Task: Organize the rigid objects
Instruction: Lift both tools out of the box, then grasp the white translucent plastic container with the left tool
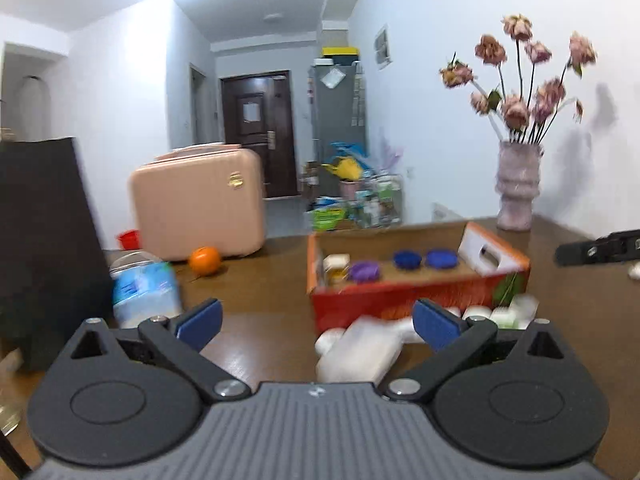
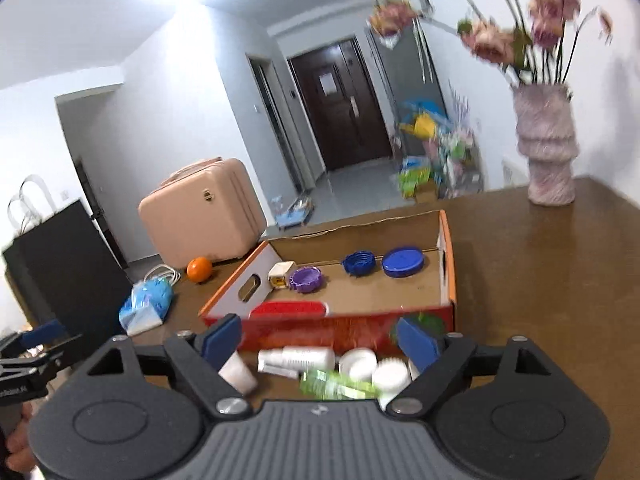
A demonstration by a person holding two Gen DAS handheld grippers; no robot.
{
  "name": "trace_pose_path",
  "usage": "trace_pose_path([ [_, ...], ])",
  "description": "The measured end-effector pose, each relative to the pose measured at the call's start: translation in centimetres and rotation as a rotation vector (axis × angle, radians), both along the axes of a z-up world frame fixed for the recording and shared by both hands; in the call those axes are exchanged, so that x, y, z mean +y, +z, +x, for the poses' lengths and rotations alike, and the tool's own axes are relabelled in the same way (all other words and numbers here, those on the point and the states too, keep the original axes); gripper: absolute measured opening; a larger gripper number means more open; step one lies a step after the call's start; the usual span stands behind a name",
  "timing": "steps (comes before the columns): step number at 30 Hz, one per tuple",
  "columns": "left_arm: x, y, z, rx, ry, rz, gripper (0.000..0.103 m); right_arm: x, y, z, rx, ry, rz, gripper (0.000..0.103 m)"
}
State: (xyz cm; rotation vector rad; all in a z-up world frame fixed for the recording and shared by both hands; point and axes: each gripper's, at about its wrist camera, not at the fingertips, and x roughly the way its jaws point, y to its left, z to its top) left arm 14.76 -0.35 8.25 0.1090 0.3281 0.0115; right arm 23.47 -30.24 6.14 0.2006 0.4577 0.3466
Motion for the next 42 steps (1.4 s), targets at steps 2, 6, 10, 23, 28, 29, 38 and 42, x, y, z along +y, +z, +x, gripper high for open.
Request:
trace_pose_path([
  [2,0.0,-1.2,-2.2,0.003,0.058,0.023,0.103,0.7,-1.0,-2.8,-0.025,-0.026,-0.076,0.091],
  [6,1.0,-3.4,-6.3,0.041,0.098,-0.042,0.103,2.2,-2.6,-7.8,-0.062,-0.071,-0.123,0.091],
  [10,0.3,-4.8,-8.0,0.064,0.045,-0.043,0.103,3.5,-4.3,-11.8,-0.082,-0.08,-0.101,0.093],
  [23,-0.3,-6.7,-6.0,0.135,0.04,-0.046,0.103,1.3,-6.1,-13.0,-0.047,-0.14,-0.085,0.094],
  [28,-0.7,-7.1,-2.3,0.185,0.04,-0.048,0.103,0.3,-7.2,-10.9,0.038,-0.073,0.051,0.087],
  [29,-0.6,-7.1,-1.1,0.194,0.042,-0.059,0.103,0.3,-7.2,-10.5,0.039,-0.067,0.051,0.08],
  [38,3.2,-6.8,9.1,0.282,0.113,-0.366,0.054,6.5,-6.5,3.0,0.143,0.111,0.124,0.051],
  [42,5.0,-8.7,12.4,0.342,0.062,-0.519,0.045,11.5,-6.6,9.4,0.151,0.177,0.098,0.045],
])
